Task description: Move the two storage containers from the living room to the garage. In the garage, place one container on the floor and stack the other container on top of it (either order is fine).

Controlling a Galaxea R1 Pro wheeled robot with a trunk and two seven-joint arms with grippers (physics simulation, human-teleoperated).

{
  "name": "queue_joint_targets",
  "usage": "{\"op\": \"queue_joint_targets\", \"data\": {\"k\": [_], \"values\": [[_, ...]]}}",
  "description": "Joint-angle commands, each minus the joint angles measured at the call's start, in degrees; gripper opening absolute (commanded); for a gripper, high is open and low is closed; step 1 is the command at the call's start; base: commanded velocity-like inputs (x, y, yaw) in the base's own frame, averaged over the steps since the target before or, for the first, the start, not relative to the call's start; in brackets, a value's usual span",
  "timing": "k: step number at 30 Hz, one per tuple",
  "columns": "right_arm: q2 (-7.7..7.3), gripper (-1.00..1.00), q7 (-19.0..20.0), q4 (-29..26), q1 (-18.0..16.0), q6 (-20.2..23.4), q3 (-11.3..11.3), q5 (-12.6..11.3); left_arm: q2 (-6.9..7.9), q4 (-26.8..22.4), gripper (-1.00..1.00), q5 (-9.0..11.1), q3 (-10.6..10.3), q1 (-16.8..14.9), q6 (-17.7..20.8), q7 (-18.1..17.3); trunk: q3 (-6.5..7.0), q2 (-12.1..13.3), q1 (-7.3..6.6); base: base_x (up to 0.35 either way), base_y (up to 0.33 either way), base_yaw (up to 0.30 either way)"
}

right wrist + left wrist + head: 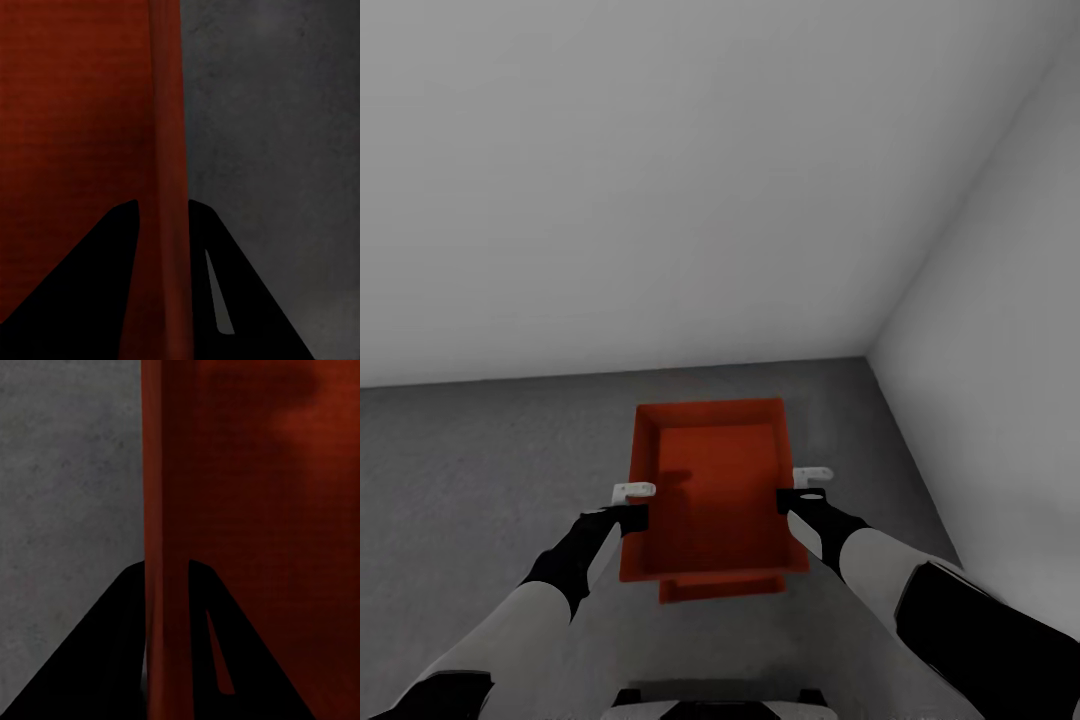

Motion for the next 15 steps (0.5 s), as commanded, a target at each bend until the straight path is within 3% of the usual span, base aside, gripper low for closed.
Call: {"op": "queue_joint_targets", "data": {"k": [1, 15], "values": [[-0.43, -1.00, -0.3, -0.3, -0.1, 0.4, -1.7, 0.9, 0.06, 0.9, -1.00, 0.4, -0.4, 0.0, 0.3, 0.6, -0.16, -0.1, 0.02, 0.000, 0.000, 0.000], [-0.43, -1.00, -0.3, -0.3, -0.1, 0.4, -1.7, 1.0, 0.06, 0.9, -1.00, 0.4, -0.4, 0.0, 0.3, 0.6, -1.46, -0.1, 0.02, 0.000, 0.000, 0.000]]}}
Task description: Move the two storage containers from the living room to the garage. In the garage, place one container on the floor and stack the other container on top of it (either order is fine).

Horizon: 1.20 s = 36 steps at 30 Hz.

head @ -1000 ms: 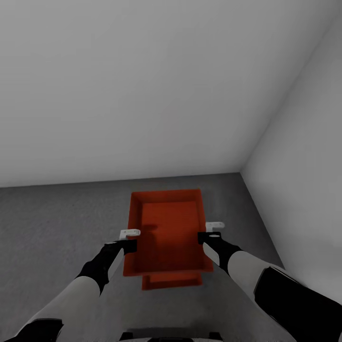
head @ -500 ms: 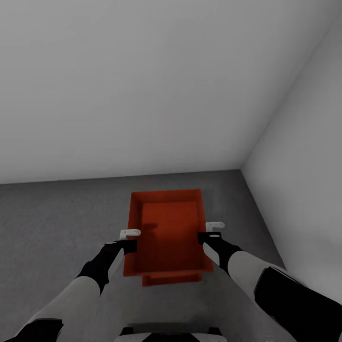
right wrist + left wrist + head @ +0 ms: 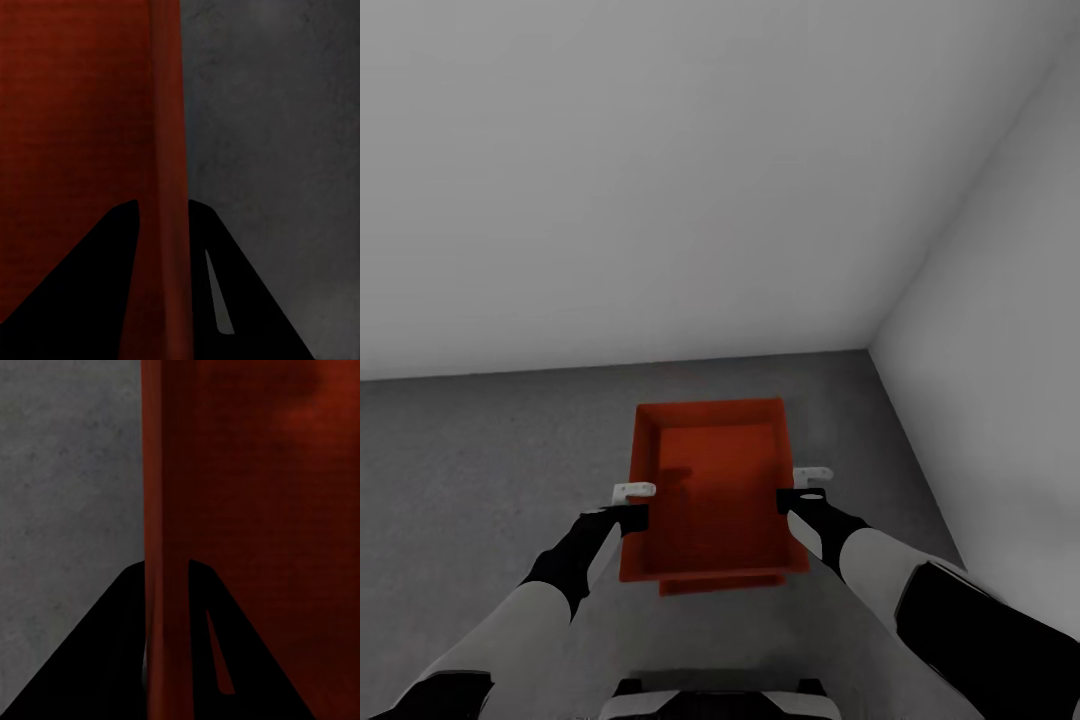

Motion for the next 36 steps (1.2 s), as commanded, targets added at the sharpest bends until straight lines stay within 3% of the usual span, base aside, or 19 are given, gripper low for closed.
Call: {"op": "queue_joint_targets", "data": {"k": [1, 36], "values": [[-0.44, -1.00, -0.3, -0.3, -0.1, 0.4, -1.6, 0.9, 0.06, 0.9, -1.00, 0.4, -0.4, 0.0, 0.3, 0.6, -0.16, -0.1, 0.02, 0.000, 0.000, 0.000], [-0.36, -1.00, -0.3, -0.3, -0.1, 0.4, -1.6, 1.0, 0.06, 0.9, -1.00, 0.4, -0.4, 0.0, 0.3, 0.6, -3.40, -0.1, 0.02, 0.000, 0.000, 0.000]]}}
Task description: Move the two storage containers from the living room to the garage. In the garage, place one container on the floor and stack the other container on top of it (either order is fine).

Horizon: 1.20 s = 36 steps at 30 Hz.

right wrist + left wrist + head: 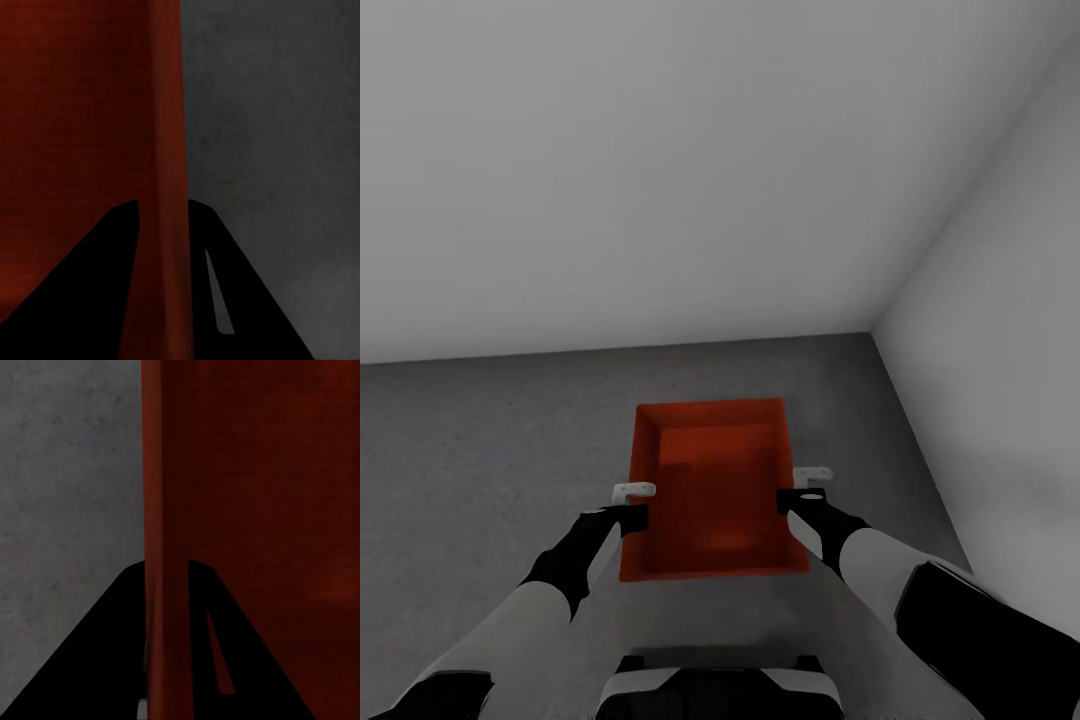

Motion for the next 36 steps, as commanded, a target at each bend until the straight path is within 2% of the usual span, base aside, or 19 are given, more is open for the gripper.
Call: {"op": "queue_joint_targets", "data": {"k": [1, 36], "values": [[-0.37, -1.00, -0.3, -0.3, -0.1, 0.4, -1.6, 0.9, 0.06, 0.9, -1.00, 0.4, -0.4, 0.0, 0.3, 0.6, -0.16, -0.1, 0.02, 0.000, 0.000, 0.000], [-0.43, -1.00, -0.3, -0.3, -0.1, 0.4, -1.6, 0.9, 0.06, 0.9, -1.00, 0.4, -0.4, 0.0, 0.3, 0.6, -3.40, -0.1, 0.02, 0.000, 0.000, 0.000]]}}
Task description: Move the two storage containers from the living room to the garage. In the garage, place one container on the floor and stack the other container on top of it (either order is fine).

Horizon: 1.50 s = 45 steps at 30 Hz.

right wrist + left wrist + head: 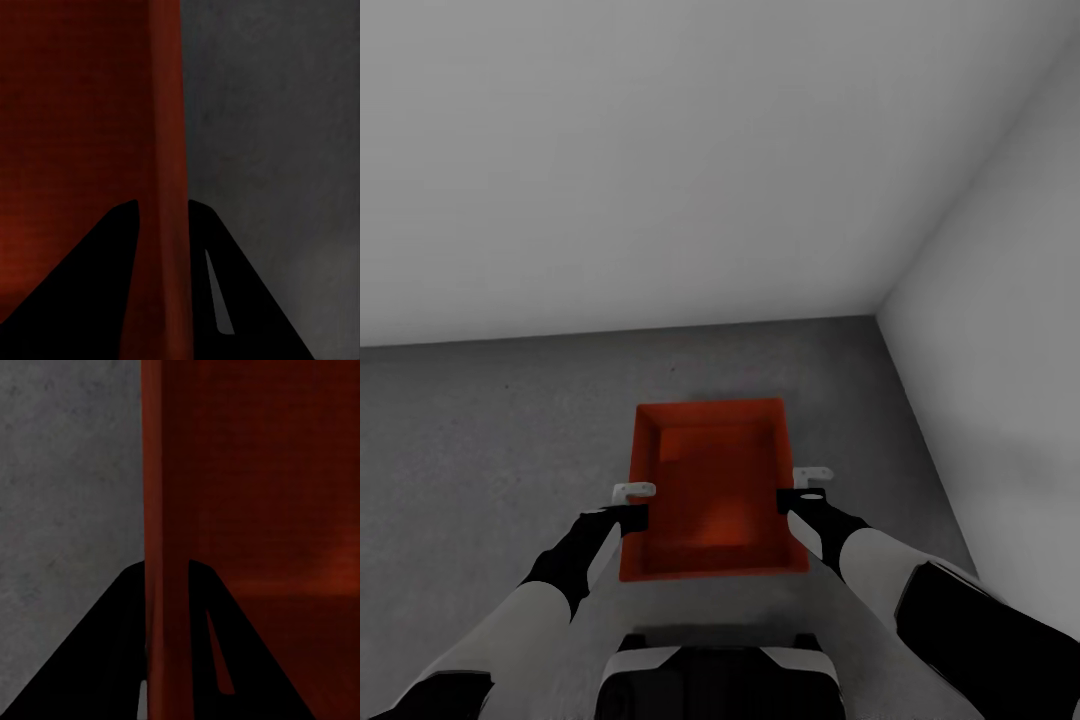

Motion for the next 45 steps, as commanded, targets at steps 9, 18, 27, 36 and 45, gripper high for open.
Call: {"op": "queue_joint_targets", "data": {"k": [9, 18, 27, 36, 45], "values": [[-0.44, -1.00, -0.3, -0.3, -0.1, 0.4, -1.6, 0.9, 0.06, 0.9, -1.00, 0.4, -0.4, 0.0, 0.3, 0.6, -0.90, -0.1, 0.03, 0.000, 0.000, 0.000], [-0.44, -1.00, -0.3, -0.3, -0.1, 0.4, -1.6, 0.9, 0.06, 0.9, -1.00, 0.4, -0.4, 0.0, 0.3, 0.6, -1.73, -0.1, 0.03, 0.000, 0.000, 0.000], [-0.46, -1.00, -0.2, -0.3, -0.1, 0.4, -1.6, 0.9, 0.06, 0.9, -1.00, 0.4, -0.4, 0.0, 0.3, 0.6, -2.51, -0.1, 0.03, 0.000, 0.000, 0.000], [-0.50, -1.00, -0.2, -0.3, -0.1, 0.4, -1.6, 0.9, 0.06, 0.8, -1.00, 0.4, -0.4, 0.0, 0.3, 0.6, -2.65, -0.1, 0.03, 0.000, 0.000, 0.000], [-0.45, -1.00, -0.2, -0.3, -0.1, 0.4, -1.6, 0.9, 0.06, 0.8, -1.00, 0.4, -0.4, 0.0, 0.4, 0.6, -2.65, -0.1, 0.03, 0.034, 0.000, 0.000]]}}
